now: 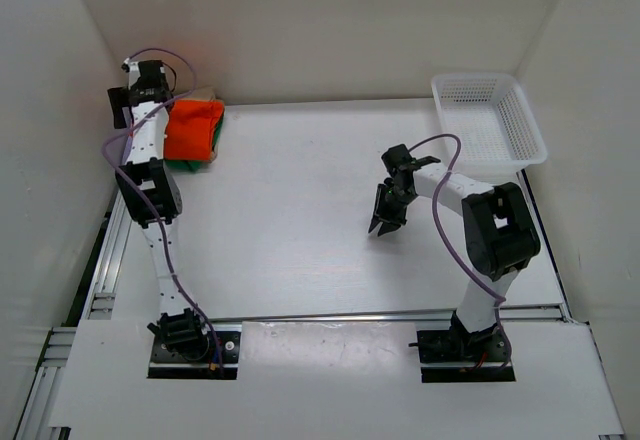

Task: Fold and stack the t-shirts
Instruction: Put the neatly folded tshirt into the corner of the board with the left arm

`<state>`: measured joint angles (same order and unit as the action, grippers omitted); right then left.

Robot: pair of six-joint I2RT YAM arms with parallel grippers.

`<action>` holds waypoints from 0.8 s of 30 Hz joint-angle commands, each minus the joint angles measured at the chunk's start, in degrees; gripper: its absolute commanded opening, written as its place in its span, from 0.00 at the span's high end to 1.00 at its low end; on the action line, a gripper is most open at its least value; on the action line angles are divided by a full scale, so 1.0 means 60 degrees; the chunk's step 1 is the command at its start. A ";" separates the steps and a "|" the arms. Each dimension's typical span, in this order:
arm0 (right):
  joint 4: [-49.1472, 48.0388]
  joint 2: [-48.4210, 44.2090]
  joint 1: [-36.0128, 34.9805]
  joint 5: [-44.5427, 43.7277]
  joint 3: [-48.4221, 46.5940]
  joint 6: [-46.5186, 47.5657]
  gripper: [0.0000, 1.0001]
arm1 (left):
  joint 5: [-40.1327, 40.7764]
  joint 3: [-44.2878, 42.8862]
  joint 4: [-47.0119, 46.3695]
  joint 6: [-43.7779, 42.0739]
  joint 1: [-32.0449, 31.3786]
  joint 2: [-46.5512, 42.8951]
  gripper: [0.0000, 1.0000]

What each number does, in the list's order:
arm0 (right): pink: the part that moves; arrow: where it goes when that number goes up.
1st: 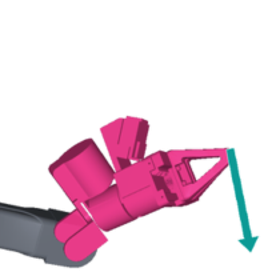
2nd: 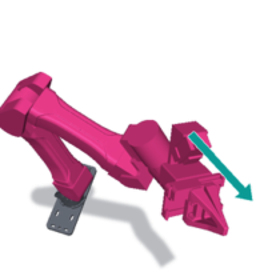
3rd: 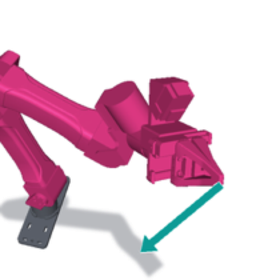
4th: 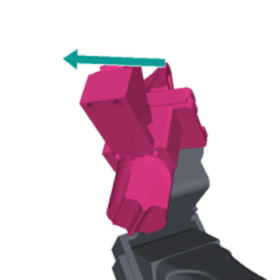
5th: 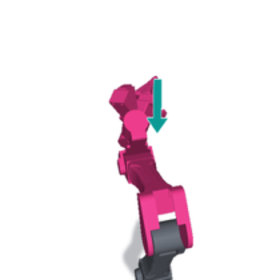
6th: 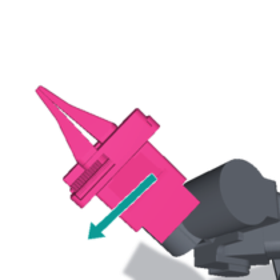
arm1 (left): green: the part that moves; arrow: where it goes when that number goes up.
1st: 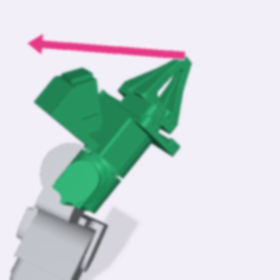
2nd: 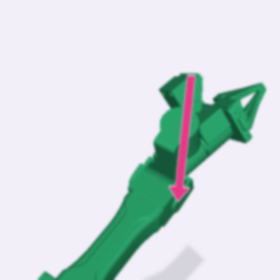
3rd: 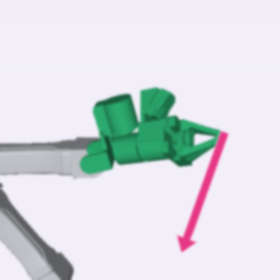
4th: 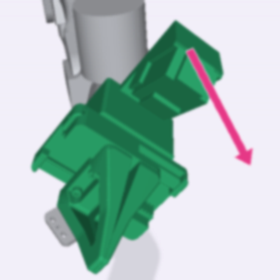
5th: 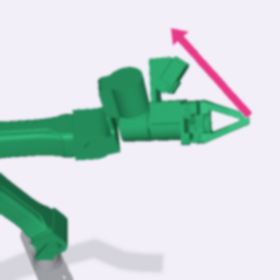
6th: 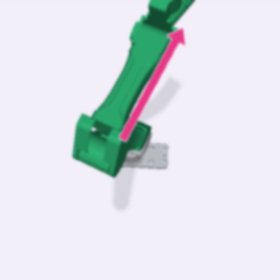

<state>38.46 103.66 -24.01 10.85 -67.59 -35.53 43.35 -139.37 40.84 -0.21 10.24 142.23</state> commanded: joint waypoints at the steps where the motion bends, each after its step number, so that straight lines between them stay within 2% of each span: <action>1: 0.0329 0.0053 0.0061 0.0066 -0.0336 0.0165 0.65 | 0.0582 -0.0502 -0.0815 0.0035 0.0110 -0.0589 0.00; 5: 0.0416 -0.0122 0.0061 0.0153 -0.0336 0.0077 0.65 | 0.0348 0.0229 -0.0903 0.0035 0.0007 -0.1336 0.00; 10: 0.0417 -0.0649 0.0061 -0.0021 -0.0132 -0.0011 0.65 | -0.0106 0.1722 -0.0903 0.0035 -0.0548 -0.3236 0.00; 13: 0.0533 -0.1147 0.0061 -0.0139 -0.0043 -0.0099 0.65 | -0.0311 0.2922 -0.0903 0.0035 -0.1177 -0.4568 0.00; 15: 0.0621 -0.1586 0.0061 -0.0227 -0.0043 -0.0099 0.64 | -0.0311 0.4210 -0.0816 0.0035 -0.1866 -0.5333 0.00; 18: 0.0754 -0.2391 0.0061 -0.0329 0.0190 -0.0099 0.63 | -0.1012 0.6188 -0.0422 0.0035 -0.2803 -0.7090 0.00; 20: 0.0841 -0.3179 0.0061 -0.0329 0.0381 -0.0099 0.61 | -0.2634 0.6674 0.1535 0.0035 -0.3271 -0.8085 0.00; 22: 0.0841 -0.3782 -0.0027 -0.0329 0.0789 0.0018 0.60 | -0.4272 0.6894 0.3205 0.0035 -0.3274 -0.8513 0.00; 23: 0.0943 -0.4336 -0.0027 -0.0329 0.0893 0.0018 0.58 | -0.5688 0.7011 0.4475 0.0035 -0.3274 -0.8907 0.00; 24: 0.1045 -0.4602 -0.0027 -0.0329 0.0981 0.0018 0.56 | -0.6224 0.7549 0.4908 0.0035 -0.3274 -0.9143 0.00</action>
<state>41.52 81.25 -24.03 9.34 -63.57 -35.79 23.14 -98.61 51.77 -0.23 -11.35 91.77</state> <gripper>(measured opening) 0.426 0.991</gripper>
